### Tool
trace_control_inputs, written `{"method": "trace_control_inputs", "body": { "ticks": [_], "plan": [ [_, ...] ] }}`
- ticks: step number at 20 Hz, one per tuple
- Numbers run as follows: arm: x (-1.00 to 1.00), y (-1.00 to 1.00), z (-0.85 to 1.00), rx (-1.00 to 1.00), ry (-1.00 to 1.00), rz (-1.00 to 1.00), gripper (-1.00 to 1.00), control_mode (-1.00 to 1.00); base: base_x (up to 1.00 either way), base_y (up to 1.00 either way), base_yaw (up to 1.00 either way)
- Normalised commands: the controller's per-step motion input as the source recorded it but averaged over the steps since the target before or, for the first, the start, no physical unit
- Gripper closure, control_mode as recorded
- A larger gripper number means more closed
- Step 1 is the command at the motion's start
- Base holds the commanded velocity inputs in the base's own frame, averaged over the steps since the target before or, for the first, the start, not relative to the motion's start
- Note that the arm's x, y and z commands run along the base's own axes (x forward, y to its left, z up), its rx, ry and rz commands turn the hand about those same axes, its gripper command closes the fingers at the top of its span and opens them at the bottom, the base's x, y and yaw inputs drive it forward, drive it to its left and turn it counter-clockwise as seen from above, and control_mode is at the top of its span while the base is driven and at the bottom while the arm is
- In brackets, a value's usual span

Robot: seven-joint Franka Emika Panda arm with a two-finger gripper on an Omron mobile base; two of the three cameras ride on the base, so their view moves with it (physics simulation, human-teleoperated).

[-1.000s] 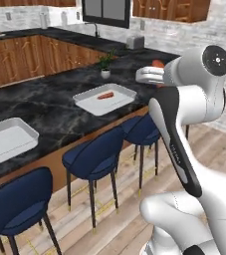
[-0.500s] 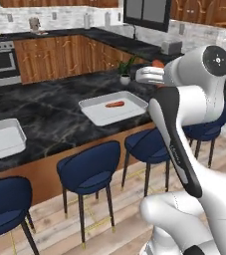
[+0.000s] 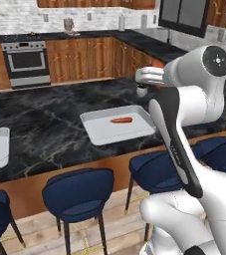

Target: Place the cold items (sweet potato and carrot) from the fridge in one tupperware on the dining counter. Place the warm items (hot dog and kebab skewer) in the stove area in another tupperware.

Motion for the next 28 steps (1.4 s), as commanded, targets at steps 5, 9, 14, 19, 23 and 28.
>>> {"method": "trace_control_inputs", "body": {
  "ticks": [5, 9, 14, 19, 23, 28],
  "plan": [
    [0.0, 0.0, 0.0, 0.0, 0.0, 0.0, 1.0, 1.0, 0.87, -0.51, 0.29],
    [0.0, 0.0, 0.0, 0.0, 0.0, 0.0, 1.0, 1.0, 0.94, -0.4, 0.24],
    [0.0, 0.0, 0.0, 0.0, 0.0, 0.0, 1.0, 1.0, 0.96, -0.34, 0.22],
    [0.98, -0.25, -0.32, 0.01, 0.44, 0.32, 1.0, -1.0, 0.0, 0.0, 0.0],
    [0.85, 0.0, -0.45, -0.11, 0.67, 0.38, 1.0, -1.0, 0.0, 0.0, 0.0],
    [0.62, 0.0, -0.55, -0.16, 0.42, 0.37, 1.0, -1.0, 0.0, 0.0, 0.0]
  ]
}}
